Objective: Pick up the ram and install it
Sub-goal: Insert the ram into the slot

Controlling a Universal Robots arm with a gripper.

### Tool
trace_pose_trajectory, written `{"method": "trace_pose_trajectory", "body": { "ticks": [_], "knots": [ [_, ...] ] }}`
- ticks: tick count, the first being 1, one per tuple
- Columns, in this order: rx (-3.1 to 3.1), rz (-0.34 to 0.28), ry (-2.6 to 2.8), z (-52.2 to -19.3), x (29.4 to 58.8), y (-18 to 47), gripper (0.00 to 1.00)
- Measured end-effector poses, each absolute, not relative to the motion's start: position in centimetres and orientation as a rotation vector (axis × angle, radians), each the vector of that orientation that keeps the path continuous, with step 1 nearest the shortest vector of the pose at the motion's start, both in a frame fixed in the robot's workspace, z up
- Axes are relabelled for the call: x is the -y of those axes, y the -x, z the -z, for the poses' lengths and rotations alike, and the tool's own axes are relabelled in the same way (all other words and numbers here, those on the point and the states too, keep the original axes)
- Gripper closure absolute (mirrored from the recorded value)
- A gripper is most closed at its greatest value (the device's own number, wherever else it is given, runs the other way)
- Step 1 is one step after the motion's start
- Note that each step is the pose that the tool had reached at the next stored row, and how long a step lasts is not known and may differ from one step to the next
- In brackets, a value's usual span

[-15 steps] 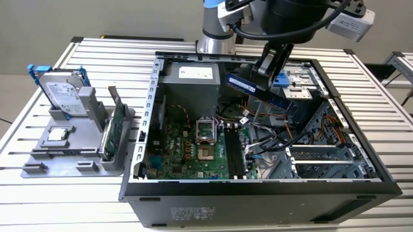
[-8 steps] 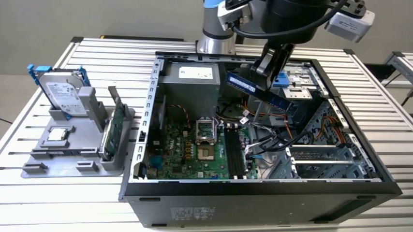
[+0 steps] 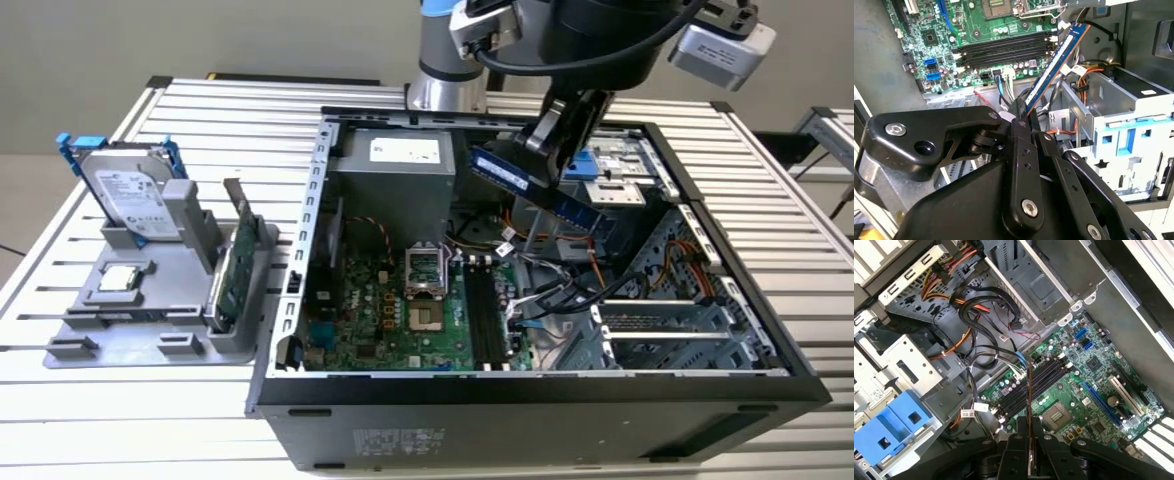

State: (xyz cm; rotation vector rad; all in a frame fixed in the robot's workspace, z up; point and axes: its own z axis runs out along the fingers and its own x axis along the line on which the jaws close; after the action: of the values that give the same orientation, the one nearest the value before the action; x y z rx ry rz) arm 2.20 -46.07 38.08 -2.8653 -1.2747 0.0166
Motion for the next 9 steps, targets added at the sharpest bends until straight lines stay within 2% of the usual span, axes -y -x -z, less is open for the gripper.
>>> {"method": "trace_pose_trajectory", "body": {
  "ticks": [9],
  "knots": [
    [1.187, -0.016, 2.902, -38.08, 46.07, -2.2, 1.0]
  ]
}}
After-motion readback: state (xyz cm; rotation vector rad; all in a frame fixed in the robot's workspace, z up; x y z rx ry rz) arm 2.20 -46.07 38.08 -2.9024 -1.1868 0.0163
